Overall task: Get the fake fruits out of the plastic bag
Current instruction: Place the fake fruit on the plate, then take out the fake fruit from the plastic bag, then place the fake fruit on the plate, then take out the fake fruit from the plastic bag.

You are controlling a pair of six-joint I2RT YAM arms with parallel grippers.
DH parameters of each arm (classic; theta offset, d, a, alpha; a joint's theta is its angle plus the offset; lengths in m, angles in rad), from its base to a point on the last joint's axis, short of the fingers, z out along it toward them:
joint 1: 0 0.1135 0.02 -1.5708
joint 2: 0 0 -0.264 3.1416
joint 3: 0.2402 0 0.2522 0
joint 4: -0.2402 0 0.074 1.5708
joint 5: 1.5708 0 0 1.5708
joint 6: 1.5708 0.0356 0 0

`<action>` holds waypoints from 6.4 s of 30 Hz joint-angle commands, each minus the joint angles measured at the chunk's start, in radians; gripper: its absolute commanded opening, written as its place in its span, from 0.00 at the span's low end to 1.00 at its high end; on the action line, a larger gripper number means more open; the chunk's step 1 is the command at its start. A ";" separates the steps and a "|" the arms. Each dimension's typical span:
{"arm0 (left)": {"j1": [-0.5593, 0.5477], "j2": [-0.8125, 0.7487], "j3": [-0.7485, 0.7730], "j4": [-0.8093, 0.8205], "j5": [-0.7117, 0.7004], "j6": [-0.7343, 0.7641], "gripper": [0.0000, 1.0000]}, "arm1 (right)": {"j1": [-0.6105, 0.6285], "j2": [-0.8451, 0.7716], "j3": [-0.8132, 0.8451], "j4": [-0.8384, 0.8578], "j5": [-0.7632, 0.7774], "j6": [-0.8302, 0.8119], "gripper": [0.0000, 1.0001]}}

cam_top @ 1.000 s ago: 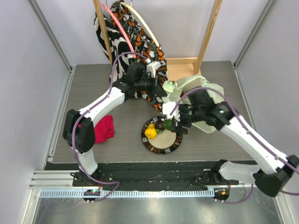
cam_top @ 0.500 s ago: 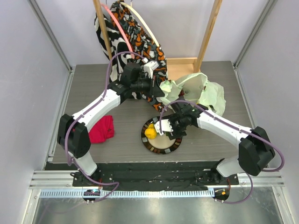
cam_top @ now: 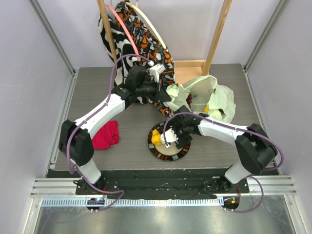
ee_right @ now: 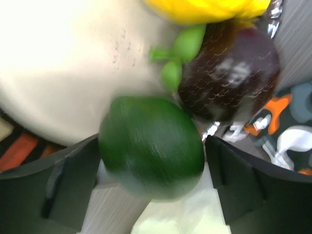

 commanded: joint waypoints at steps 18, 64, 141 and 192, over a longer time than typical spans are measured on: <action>0.007 -0.031 -0.036 0.068 0.055 -0.030 0.00 | -0.048 -0.536 0.082 0.061 0.132 0.736 0.79; -0.010 -0.071 -0.082 0.090 0.089 -0.044 0.00 | -0.509 0.061 0.252 0.128 0.311 0.802 0.33; 0.008 -0.069 -0.059 0.062 0.083 0.005 0.00 | -0.251 -0.387 0.196 -0.177 0.318 0.990 0.53; -0.093 -0.023 -0.008 -0.044 0.095 0.141 0.00 | -0.654 0.101 0.424 0.098 0.046 0.885 0.31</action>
